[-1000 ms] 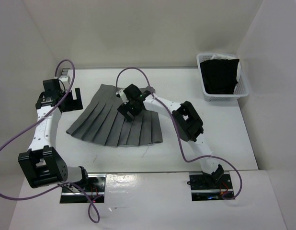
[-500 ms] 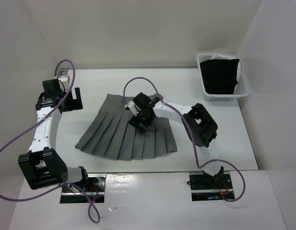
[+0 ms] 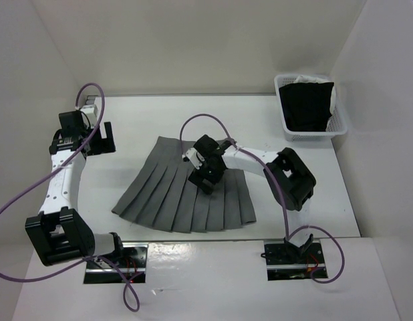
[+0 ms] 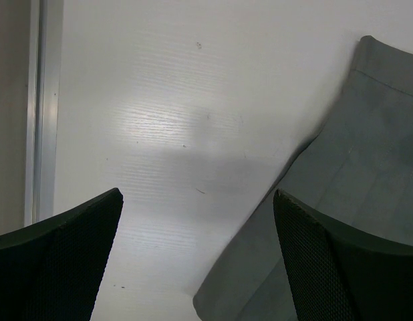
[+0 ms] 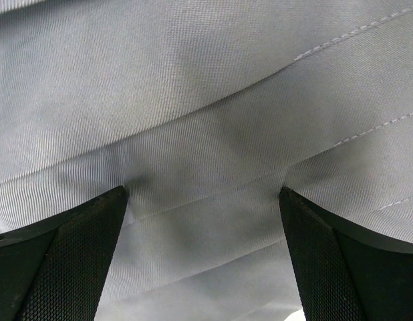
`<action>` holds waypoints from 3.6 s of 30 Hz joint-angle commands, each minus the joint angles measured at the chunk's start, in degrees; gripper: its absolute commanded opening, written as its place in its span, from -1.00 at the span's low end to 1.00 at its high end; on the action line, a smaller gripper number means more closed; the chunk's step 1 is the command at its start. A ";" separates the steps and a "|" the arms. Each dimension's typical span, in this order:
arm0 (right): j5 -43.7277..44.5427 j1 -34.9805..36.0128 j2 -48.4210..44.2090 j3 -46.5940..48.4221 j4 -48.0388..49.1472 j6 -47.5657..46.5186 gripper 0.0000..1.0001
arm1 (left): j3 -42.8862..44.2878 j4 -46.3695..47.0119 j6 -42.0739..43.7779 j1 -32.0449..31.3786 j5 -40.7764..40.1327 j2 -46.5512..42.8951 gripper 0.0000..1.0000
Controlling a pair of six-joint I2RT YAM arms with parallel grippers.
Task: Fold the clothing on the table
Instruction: Flatten the skirt out, then fold the skirt
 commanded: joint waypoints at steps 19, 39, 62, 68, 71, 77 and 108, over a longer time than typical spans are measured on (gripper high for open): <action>-8.97 -24.69 -28.37 -0.79 9.58 6.18 0.91 | 15.02 -1.51 6.04 -10.78 20.11 20.44 0.93; -13.66 -31.75 -6.30 7.47 5.36 7.41 0.72 | 39.19 -4.60 7.98 -15.26 19.96 51.39 0.49; -13.12 -30.70 -3.66 8.61 5.36 6.36 0.72 | 45.18 -6.79 8.50 -19.40 13.28 56.77 0.18; -12.59 -30.70 -3.66 8.61 5.36 6.36 0.72 | 45.18 -7.93 9.56 -19.40 14.60 57.91 0.15; -12.59 -30.17 -3.66 8.08 5.36 6.36 0.72 | 45.71 -7.94 10.17 -19.40 14.60 58.44 0.15; -12.59 -30.17 -4.18 8.08 5.36 6.36 0.72 | 47.47 -8.46 10.70 -19.40 14.60 60.10 0.15; -11.36 -30.17 0.30 12.04 5.19 6.88 0.72 | 43.25 -14.53 16.24 -19.92 17.67 57.21 -0.24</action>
